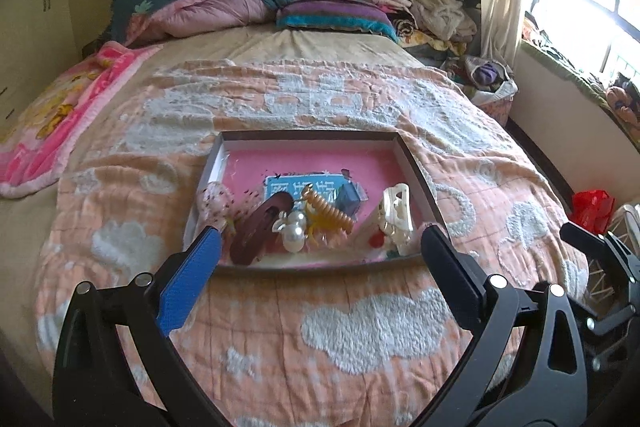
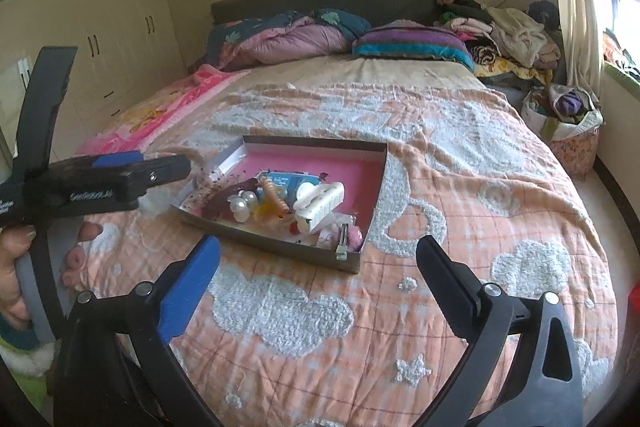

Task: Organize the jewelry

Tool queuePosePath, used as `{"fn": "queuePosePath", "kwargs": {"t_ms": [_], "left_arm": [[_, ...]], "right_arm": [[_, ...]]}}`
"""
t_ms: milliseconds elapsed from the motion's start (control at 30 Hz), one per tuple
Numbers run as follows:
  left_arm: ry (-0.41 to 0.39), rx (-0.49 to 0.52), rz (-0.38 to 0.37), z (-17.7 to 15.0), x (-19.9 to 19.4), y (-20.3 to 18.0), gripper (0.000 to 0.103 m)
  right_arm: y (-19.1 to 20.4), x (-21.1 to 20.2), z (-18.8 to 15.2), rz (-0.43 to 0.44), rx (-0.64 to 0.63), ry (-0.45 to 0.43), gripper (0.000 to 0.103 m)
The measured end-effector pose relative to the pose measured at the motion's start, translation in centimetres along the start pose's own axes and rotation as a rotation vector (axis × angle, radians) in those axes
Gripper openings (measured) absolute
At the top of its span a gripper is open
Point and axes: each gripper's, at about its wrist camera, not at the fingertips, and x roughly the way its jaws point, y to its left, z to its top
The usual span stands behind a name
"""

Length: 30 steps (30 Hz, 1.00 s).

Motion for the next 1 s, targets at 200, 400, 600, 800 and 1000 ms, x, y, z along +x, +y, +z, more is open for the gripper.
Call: {"fn": "queuePosePath", "kwargs": {"t_ms": [200, 400, 600, 800, 1000], "left_arm": [[-0.013, -0.023, 0.011, -2.3, -2.3, 0.7, 0.093], [-0.011, -0.032, 0.032, -5.0, -3.5, 1.5, 0.093], [-0.004, -0.026, 0.04, -7.6, -3.9, 1.8, 0.093], [-0.007, -0.038, 0.039, -9.0, -4.3, 2.3, 0.093], [0.009, -0.04, 0.035, -9.6, -4.3, 2.3, 0.093]], "right_arm": [[0.8, -1.4, -0.6, 0.003, -0.013, -0.023, 0.098], [1.5, -2.1, -1.9, 0.004, -0.015, -0.024, 0.099], [1.7, -1.8, -3.7, -0.006, 0.016, 0.001, 0.099], [1.9, -1.2, -5.1, -0.007, 0.034, 0.045, 0.099], [2.3, -1.6, -5.2, -0.011, 0.018, 0.038, 0.099]]}}
